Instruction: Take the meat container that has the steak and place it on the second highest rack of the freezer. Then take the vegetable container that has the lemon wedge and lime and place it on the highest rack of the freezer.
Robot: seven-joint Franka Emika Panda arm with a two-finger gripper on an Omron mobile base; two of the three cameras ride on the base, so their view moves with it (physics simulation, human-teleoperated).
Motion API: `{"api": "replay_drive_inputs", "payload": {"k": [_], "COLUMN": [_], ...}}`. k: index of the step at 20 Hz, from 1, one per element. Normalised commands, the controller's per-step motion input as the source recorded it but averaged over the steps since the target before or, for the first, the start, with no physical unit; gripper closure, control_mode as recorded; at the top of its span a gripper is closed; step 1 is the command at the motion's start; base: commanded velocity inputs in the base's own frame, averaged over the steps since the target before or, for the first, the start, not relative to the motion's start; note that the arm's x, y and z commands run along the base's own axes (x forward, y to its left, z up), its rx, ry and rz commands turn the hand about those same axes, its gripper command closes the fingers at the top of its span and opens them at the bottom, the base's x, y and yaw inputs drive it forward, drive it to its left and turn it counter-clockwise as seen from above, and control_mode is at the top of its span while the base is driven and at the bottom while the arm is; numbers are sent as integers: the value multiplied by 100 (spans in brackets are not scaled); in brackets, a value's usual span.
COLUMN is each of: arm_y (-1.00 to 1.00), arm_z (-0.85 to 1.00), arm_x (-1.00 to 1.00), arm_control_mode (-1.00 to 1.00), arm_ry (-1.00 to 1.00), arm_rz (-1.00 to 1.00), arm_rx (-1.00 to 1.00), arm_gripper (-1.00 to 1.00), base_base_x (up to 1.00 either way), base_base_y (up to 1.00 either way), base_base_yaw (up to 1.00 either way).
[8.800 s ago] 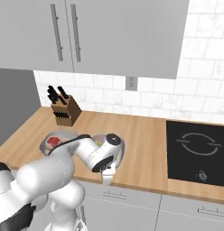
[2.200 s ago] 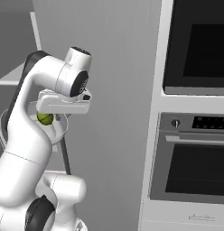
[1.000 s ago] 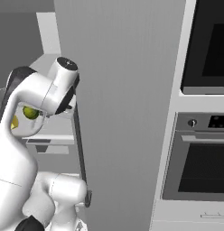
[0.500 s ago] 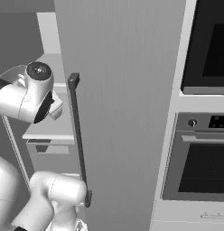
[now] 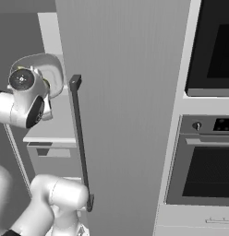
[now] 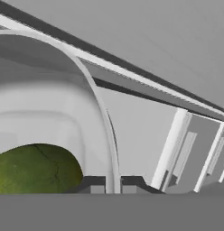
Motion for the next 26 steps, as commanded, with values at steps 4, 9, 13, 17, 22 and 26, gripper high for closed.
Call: {"api": "replay_drive_inputs", "payload": {"k": [4,9,13,17,22,26], "arm_y": [25,52,36,31,37,25], "arm_z": [11,19,6,0,0,0], "arm_x": [56,59,64,52,31,24], "arm_control_mode": [-100,-100,-100,-100,-100,-100], "arm_ry": [7,0,0,0,0,0], "arm_rz": [-6,7,1,0,0,0], "arm_rx": [5,3,0,0,0,0], "arm_gripper": [100,100,100,100,100,100], "base_base_x": [0,0,0,0,0,0], "base_base_y": [0,0,0,0,0,0], "base_base_yaw": [0,0,0,0,0,0]}}
